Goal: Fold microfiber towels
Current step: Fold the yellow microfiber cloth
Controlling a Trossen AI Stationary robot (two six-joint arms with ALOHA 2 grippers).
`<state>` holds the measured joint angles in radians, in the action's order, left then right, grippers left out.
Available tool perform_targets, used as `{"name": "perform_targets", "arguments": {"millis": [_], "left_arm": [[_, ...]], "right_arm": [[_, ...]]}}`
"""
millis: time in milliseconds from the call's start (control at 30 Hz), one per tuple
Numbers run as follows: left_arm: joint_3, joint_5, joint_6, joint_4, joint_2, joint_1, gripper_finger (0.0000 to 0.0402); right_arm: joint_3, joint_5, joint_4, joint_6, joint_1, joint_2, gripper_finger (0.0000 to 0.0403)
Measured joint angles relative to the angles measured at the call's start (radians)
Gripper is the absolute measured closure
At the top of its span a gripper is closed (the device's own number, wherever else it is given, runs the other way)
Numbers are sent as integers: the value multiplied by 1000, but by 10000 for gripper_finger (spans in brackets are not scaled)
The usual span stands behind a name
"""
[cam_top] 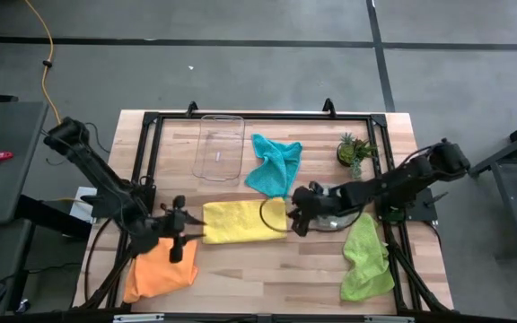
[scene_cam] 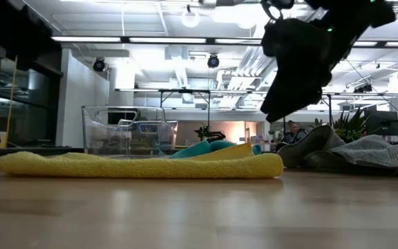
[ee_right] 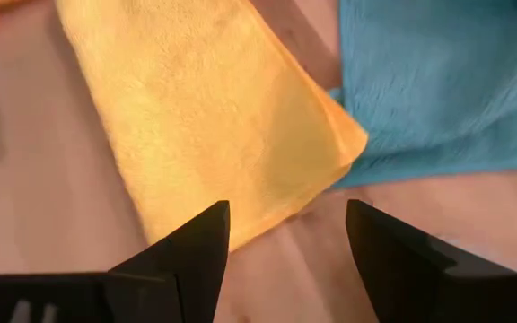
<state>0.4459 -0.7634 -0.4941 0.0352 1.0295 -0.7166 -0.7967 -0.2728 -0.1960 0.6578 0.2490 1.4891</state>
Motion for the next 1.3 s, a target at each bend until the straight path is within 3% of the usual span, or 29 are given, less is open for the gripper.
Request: {"name": "perform_targets", "arguments": {"millis": [133,233,467,667,933,1300], "left_arm": [[-140,195,177,-350,-46,92,257],[-196,284,241,-444,-83,177,257],[-176,304,392,-449,-203,310,257],[-102,323,458,-363,-267,362,257],[-9,321,570,-330,-278,369,257],[0,303,595,-313,-278,369,257]], "right_arm": [[0,93,6,65,-47,7,187],[0,136,3,110,-77,15,187],[0,223,25,198,-111,103,187],[0,225,114,224,-112,187,187],[-73,211,106,232,-104,274,187],[-207,137,-86,232,-69,349,201]]}}
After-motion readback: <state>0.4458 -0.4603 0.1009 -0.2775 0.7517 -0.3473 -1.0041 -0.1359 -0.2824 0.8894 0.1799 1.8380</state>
